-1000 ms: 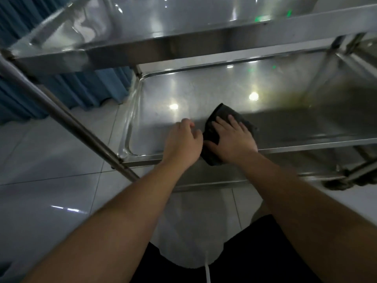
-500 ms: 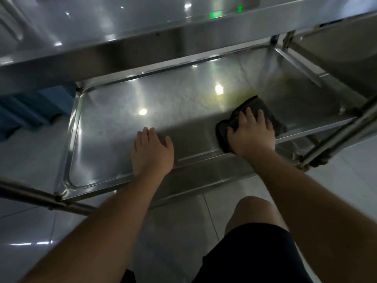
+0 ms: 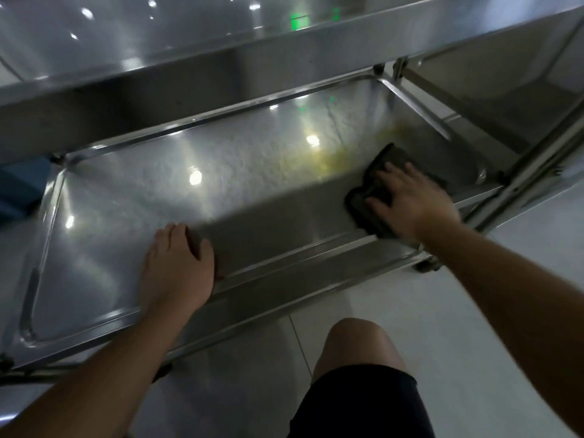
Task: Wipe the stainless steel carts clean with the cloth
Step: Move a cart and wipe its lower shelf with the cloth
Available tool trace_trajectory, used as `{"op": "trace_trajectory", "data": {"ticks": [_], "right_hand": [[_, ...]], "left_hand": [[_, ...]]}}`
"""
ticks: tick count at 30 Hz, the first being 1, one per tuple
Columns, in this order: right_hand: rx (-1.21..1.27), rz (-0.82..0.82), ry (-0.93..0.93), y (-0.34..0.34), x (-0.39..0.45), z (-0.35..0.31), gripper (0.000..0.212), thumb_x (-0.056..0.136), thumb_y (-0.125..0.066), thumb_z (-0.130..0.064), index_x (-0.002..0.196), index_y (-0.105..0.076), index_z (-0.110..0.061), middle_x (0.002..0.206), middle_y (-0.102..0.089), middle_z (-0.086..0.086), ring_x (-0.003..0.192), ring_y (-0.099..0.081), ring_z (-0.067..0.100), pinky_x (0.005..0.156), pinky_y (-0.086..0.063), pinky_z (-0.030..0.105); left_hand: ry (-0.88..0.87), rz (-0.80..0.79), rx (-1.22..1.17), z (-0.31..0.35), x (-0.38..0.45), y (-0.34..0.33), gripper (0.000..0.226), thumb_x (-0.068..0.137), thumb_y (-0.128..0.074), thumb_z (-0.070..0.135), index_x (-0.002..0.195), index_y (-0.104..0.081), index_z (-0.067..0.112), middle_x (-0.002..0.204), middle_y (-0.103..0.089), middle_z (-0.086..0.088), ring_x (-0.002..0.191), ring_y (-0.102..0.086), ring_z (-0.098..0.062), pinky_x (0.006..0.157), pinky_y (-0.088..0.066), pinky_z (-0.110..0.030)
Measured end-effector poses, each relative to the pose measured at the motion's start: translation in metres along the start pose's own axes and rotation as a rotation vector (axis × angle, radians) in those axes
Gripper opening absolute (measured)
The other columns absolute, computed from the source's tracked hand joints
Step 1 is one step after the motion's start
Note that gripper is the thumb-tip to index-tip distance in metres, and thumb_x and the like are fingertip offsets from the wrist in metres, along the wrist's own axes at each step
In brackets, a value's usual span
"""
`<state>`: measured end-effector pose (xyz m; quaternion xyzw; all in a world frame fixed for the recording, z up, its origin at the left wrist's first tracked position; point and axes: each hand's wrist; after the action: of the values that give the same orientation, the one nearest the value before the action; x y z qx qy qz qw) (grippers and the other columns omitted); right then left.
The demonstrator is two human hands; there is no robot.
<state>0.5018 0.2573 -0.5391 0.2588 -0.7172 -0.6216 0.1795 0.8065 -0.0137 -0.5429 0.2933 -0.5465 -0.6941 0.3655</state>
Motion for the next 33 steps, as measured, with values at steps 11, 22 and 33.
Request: {"op": "trace_trajectory", "data": {"ticks": [11, 22, 33], "right_hand": [[-0.073, -0.091, -0.026, 0.005, 0.028, -0.003, 0.075, 0.104, -0.025, -0.061, 0.167, -0.017, -0.020, 0.176, -0.011, 0.002, 0.162, -0.003, 0.031, 0.130, -0.009, 0.054], [0.044, 0.007, 0.094, 0.018, 0.082, 0.059, 0.063, 0.105, -0.048, -0.052, 0.161, -0.037, -0.026, 0.171, -0.028, 0.003, 0.159, -0.017, 0.030, 0.130, -0.013, 0.050], [-0.007, -0.033, 0.042, 0.013, 0.125, -0.007, 0.066, 0.106, -0.034, -0.052, 0.162, -0.032, -0.016, 0.172, -0.025, 0.006, 0.158, -0.018, 0.036, 0.128, -0.017, 0.054]], "left_hand": [[0.003, -0.017, 0.042, 0.003, -0.002, 0.002, 0.058, 0.106, -0.042, 0.050, 0.154, -0.040, 0.017, 0.162, -0.041, -0.012, 0.150, -0.038, -0.037, 0.121, -0.034, -0.059], [0.006, -0.020, 0.066, 0.004, -0.004, 0.004, 0.044, 0.105, -0.046, 0.043, 0.139, -0.046, 0.017, 0.147, -0.051, -0.014, 0.139, -0.047, -0.039, 0.115, -0.041, -0.060], [0.015, -0.012, 0.065, 0.007, -0.004, 0.004, 0.050, 0.103, -0.045, 0.046, 0.144, -0.045, 0.017, 0.151, -0.051, -0.013, 0.140, -0.048, -0.038, 0.117, -0.040, -0.058]]}}
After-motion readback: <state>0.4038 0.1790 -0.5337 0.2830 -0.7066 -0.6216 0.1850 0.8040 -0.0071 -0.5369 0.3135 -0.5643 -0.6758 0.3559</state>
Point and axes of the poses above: each hand's wrist, its own x-axis towards the middle knuckle, its own y-axis out of the back of the hand, z = x × y
